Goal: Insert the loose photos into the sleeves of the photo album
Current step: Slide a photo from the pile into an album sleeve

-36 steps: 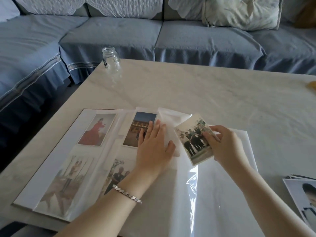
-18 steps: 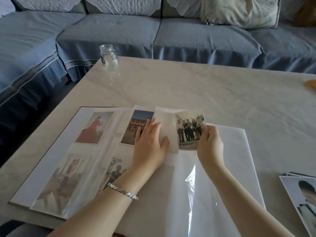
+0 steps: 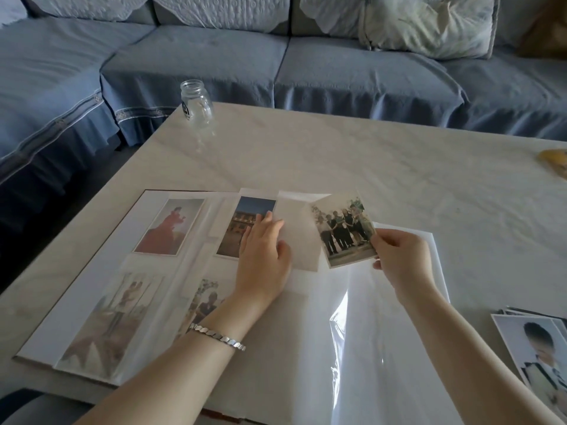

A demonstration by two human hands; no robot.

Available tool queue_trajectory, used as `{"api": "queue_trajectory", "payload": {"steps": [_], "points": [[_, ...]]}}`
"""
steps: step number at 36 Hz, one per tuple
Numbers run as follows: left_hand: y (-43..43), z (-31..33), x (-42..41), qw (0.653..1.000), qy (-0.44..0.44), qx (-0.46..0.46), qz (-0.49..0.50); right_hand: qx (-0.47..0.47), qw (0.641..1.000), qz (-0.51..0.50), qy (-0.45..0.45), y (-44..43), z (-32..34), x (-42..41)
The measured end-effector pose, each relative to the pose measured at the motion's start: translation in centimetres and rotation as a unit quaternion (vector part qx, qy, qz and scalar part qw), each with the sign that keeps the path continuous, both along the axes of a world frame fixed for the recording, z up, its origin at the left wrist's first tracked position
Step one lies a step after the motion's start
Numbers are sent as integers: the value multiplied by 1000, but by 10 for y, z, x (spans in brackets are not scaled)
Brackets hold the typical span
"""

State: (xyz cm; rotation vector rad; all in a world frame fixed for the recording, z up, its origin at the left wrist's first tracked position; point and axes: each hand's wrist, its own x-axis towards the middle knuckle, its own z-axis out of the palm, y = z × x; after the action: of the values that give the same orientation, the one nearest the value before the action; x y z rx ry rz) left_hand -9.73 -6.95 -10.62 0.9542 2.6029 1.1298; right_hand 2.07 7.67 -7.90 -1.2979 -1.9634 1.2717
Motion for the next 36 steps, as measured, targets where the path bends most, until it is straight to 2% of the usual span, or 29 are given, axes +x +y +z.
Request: {"api": "queue_trajectory", "payload": {"steps": [8,15,18,21,27,30,33,36], "points": [[1,-2,-2,1000,4,-12,-3,215,976,-7,22,-18,-5,-4],[2,-2,-2,1000,7,-19,-3,193,981,12,8,-32,-9,-7],[2,-2,-2,1000,5,-12,-3,124,992,29,0,-35,-8,-5],[1,-1,-1,1000,-4,5,5,-27,998,48,31,-35,-1,-1],[-1,4,-1,993,-63,89,47,-286,952,-8,113,-30,13,3],[-4,10,-5,985,-110,110,73,-344,929,-17,135,-34,14,-1],[-7,19,-12,970,-175,132,105,-362,921,-12,142,-38,12,-3],[-14,29,-19,963,-214,105,130,-379,912,-6,154,-44,10,-7]]}}
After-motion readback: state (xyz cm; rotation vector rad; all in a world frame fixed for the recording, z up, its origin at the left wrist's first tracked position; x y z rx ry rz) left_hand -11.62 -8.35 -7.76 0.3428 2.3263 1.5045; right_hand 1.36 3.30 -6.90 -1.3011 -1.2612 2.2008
